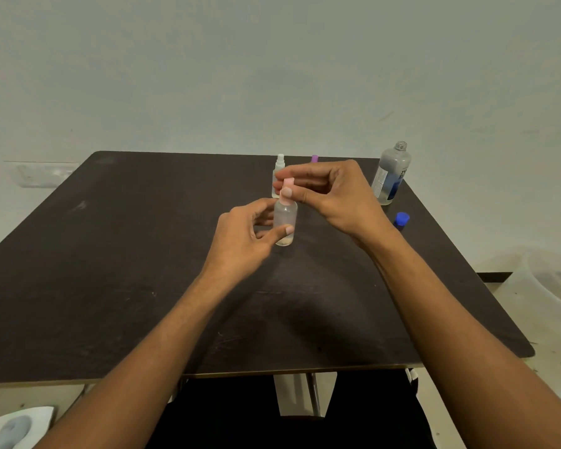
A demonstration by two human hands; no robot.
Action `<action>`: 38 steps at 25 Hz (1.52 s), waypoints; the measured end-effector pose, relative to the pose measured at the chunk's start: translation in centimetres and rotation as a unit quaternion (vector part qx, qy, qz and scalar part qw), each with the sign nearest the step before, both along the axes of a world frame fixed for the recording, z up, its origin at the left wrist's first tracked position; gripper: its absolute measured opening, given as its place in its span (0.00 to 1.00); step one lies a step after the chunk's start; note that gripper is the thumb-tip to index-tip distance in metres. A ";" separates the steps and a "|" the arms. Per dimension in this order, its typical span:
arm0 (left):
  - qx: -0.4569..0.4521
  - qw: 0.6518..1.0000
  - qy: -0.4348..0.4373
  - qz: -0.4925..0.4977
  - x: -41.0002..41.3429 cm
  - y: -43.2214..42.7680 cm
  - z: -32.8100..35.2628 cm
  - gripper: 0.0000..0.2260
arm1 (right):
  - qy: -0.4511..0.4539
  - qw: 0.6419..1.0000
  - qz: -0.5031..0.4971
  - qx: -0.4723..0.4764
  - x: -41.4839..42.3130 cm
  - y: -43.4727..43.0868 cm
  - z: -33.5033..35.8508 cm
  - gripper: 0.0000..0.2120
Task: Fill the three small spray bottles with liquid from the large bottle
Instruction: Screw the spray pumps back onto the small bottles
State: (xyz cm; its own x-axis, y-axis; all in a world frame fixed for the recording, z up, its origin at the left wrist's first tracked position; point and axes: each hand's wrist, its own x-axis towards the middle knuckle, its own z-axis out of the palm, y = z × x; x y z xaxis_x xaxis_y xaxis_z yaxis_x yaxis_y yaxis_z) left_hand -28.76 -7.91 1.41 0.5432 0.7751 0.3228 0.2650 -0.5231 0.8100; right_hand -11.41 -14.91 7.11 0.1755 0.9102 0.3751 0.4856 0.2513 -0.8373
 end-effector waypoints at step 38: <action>-0.061 0.996 0.009 0.071 3.2 16.3 -2.4 0.21 | -0.073 0.992 -0.081 -0.066 0.4 18.0 -2.8 0.15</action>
State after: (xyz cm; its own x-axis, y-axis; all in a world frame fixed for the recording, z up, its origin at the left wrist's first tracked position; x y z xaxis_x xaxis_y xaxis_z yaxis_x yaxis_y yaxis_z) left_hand -25.60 8.41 -0.99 0.4312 0.8768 0.2130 0.3445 -0.3782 0.8592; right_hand -10.97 3.08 4.35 0.2763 0.9174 0.2863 0.6292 0.0525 -0.7755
